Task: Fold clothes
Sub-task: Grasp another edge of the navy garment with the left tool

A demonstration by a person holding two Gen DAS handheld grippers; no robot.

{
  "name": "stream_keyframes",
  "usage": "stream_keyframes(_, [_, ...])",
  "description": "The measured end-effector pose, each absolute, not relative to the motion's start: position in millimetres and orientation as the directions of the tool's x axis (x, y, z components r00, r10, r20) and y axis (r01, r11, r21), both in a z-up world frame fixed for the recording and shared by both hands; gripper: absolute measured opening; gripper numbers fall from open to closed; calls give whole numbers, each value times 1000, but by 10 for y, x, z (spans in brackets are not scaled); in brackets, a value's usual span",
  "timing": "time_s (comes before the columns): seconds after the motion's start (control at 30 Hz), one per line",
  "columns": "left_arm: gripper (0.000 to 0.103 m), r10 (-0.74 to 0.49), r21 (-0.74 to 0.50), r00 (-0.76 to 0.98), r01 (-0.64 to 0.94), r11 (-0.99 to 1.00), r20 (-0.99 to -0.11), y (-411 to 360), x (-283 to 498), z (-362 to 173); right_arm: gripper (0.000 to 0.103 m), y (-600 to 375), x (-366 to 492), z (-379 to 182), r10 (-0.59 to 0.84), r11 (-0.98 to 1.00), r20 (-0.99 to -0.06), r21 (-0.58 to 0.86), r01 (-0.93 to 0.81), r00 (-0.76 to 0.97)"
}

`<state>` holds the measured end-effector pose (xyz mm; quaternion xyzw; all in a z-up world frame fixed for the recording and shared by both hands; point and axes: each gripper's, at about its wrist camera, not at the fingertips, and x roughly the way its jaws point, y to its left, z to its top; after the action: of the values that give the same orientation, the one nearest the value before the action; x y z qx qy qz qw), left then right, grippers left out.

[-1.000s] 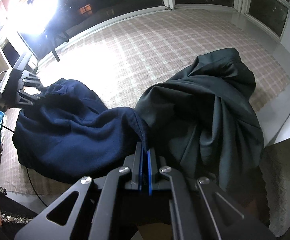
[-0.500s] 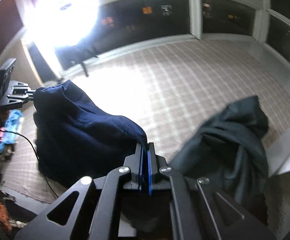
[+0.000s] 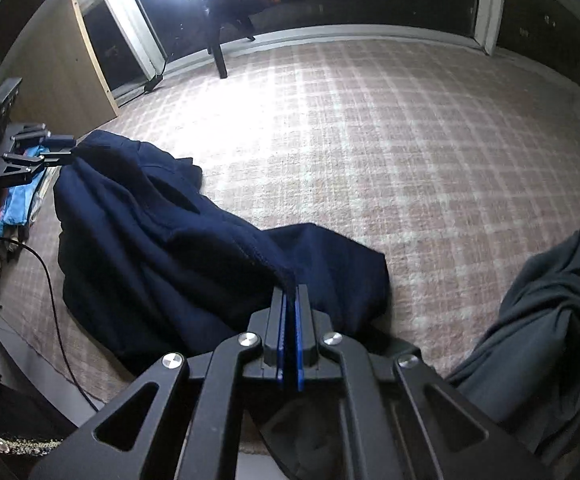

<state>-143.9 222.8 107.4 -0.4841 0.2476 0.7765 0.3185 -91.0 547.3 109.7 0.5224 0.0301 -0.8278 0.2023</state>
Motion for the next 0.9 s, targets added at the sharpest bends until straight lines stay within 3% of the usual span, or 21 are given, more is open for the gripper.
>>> stream_keyframes(0.23, [40,234,114,-308,-795,-596,-922,2496,-1526,991,4,5487,-920,1133,-297,-914,-882,152,376,-365])
stream_keyframes(0.27, [35,231,120,-308,-800,-588,-923,2524,-1531,981,4,5473,-917,1122,-295,-914,-883,150,377,-364])
stream_keyframes(0.3, [15,226,128,-313,-800,-586,-922,2538,-1524,974,4,5462,-913,1107,-294,-913,-884,147,379,-363])
stream_keyframes(0.33, [8,228,130,-316,-801,-585,-921,2549,-1510,977,4,5463,-907,1102,-293,-913,-884,146,380,-363])
stream_keyframes(0.47, [5,304,87,-332,-790,-607,-893,2501,-1363,1167,4,5490,-869,1133,-298,-916,-879,153,371,-373])
stream_keyframes(0.67, [4,342,132,-498,-696,-706,-797,2178,-1020,1716,4,5503,-782,1394,-312,-922,-835,150,357,-453])
stream_keyframes(0.8, [4,357,121,-606,-605,-787,-711,1809,-826,2293,3,5418,-796,1849,-335,-916,-767,128,381,-548])
stream_keyframes(0.9, [4,311,172,-712,-518,-838,-630,1594,-647,2839,3,5249,-796,2522,-363,-902,-658,71,425,-660])
